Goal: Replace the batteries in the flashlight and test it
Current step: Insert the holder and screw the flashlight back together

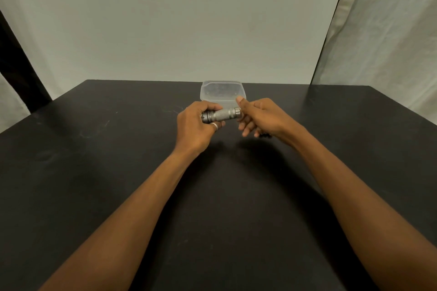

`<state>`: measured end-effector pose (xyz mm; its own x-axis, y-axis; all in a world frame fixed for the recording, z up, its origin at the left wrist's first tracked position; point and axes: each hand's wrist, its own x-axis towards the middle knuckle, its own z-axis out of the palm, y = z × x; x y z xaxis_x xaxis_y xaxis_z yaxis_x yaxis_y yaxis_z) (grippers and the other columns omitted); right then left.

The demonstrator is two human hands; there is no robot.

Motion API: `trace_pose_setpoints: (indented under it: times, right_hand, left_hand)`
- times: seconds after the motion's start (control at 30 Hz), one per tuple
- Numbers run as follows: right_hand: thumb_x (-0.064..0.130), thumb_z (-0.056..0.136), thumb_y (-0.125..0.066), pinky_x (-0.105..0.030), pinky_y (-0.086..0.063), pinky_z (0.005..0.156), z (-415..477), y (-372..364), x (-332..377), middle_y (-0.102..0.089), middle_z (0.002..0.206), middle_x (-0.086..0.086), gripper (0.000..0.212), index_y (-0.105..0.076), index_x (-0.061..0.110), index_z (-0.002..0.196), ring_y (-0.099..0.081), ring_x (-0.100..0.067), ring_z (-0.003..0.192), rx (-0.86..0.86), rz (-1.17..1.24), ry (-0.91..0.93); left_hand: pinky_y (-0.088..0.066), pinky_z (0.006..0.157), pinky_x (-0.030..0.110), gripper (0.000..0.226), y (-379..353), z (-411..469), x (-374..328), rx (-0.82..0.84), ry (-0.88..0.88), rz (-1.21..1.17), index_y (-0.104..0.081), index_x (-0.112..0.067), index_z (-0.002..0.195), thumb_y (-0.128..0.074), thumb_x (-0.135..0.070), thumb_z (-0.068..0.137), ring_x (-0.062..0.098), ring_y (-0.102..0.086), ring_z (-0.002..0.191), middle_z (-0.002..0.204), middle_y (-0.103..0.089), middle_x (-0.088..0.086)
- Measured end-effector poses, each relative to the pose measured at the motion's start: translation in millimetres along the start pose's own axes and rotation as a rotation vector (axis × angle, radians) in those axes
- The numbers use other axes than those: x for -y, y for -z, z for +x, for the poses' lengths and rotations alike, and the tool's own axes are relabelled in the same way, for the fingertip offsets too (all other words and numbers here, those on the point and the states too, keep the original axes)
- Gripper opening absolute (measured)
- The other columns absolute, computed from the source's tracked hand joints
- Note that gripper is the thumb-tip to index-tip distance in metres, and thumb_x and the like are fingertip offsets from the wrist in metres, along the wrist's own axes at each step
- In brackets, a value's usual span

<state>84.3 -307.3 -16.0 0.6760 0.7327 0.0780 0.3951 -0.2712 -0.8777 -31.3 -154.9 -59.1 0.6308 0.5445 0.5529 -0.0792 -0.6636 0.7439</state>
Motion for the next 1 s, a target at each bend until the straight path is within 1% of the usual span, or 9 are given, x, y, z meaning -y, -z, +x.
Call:
trace_pose_setpoints:
  times: [0.1,0.17,0.27,0.47,0.57,0.63,0.73,0.87,1.0]
  right_hand:
    - [0.031,0.097,-0.069,-0.024,-0.058,0.060,-2,8,-1,-0.076,0.096,-0.011,0.029,-0.068,0.005,0.110,-0.076,-0.016,0.080,0.042,0.089,0.054]
    - [0.020,0.092,-0.075,-0.024,-0.059,0.064,-2,12,-3,-0.077,0.096,-0.009,0.024,-0.068,0.007,0.111,-0.076,-0.016,0.084,0.076,0.120,0.065]
    - [0.026,0.096,-0.070,-0.021,-0.055,0.057,-1,9,-3,-0.075,0.087,-0.008,0.023,-0.069,0.005,0.105,-0.074,-0.015,0.075,0.059,0.069,0.052]
    - [0.053,0.102,-0.051,-0.026,-0.045,0.049,2,-3,-2,-0.069,0.066,-0.007,0.051,-0.067,0.010,0.080,-0.064,-0.015,0.054,-0.002,-0.030,-0.020]
    - [0.049,0.101,-0.054,-0.026,-0.051,0.053,1,-2,-1,-0.074,0.078,-0.008,0.044,-0.069,0.009,0.091,-0.071,-0.016,0.065,0.004,0.003,0.014]
    - [0.035,0.098,-0.066,-0.027,-0.059,0.061,-1,4,-1,-0.076,0.091,-0.008,0.029,-0.068,0.008,0.106,-0.075,-0.015,0.078,0.037,0.061,0.051]
    - [0.020,0.091,-0.076,-0.029,-0.062,0.070,-1,11,-6,-0.077,0.096,-0.009,0.027,-0.067,0.008,0.114,-0.076,-0.017,0.088,0.085,0.137,0.065]
    - [0.027,0.097,-0.069,-0.025,-0.058,0.063,0,7,-6,-0.076,0.088,-0.008,0.025,-0.069,0.004,0.106,-0.073,-0.014,0.078,0.058,0.093,0.066]
    - [0.044,0.102,-0.056,-0.022,-0.049,0.052,1,-1,-1,-0.072,0.074,-0.009,0.048,-0.070,-0.002,0.097,-0.067,-0.012,0.058,0.011,0.010,0.002]
  left_hand:
    - [-0.054,0.078,0.015,0.037,0,0,0,-0.004,0.006,-0.008,-0.076,-0.019,0.104,-0.089,-0.006,0.071,0.005,-0.066,0.087,0.097,-0.070,-0.008]
    - [-0.054,0.077,0.014,0.037,0,0,0,-0.003,0.006,-0.012,-0.076,-0.019,0.103,-0.089,-0.005,0.071,0.007,-0.066,0.087,0.096,-0.070,-0.008]
    - [-0.052,0.076,0.010,0.037,-1,0,0,-0.003,0.000,-0.009,-0.076,-0.018,0.103,-0.089,-0.006,0.071,0.006,-0.066,0.087,0.096,-0.070,-0.007]
    - [-0.050,0.076,0.009,0.036,0,0,0,0.003,-0.010,-0.010,-0.076,-0.018,0.103,-0.089,-0.006,0.071,0.006,-0.066,0.086,0.097,-0.070,-0.007]
    - [-0.048,0.074,0.006,0.036,0,1,0,-0.005,-0.003,-0.010,-0.076,-0.017,0.103,-0.089,-0.006,0.071,0.004,-0.065,0.085,0.096,-0.070,-0.007]
    - [-0.048,0.074,0.006,0.037,0,0,0,-0.008,0.004,-0.012,-0.076,-0.017,0.102,-0.089,-0.004,0.070,0.005,-0.066,0.086,0.096,-0.069,-0.007]
    - [-0.050,0.076,0.009,0.038,-1,1,1,-0.003,0.002,-0.019,-0.076,-0.017,0.103,-0.089,-0.004,0.070,0.006,-0.067,0.087,0.096,-0.070,-0.007]
    - [-0.050,0.076,0.008,0.039,-2,1,2,-0.006,-0.001,-0.011,-0.077,-0.016,0.104,-0.090,-0.005,0.070,0.003,-0.066,0.085,0.097,-0.070,-0.007]
    - [-0.049,0.075,0.007,0.038,-2,0,1,-0.001,-0.004,-0.010,-0.076,-0.016,0.104,-0.090,-0.006,0.070,0.004,-0.066,0.085,0.097,-0.070,-0.006]
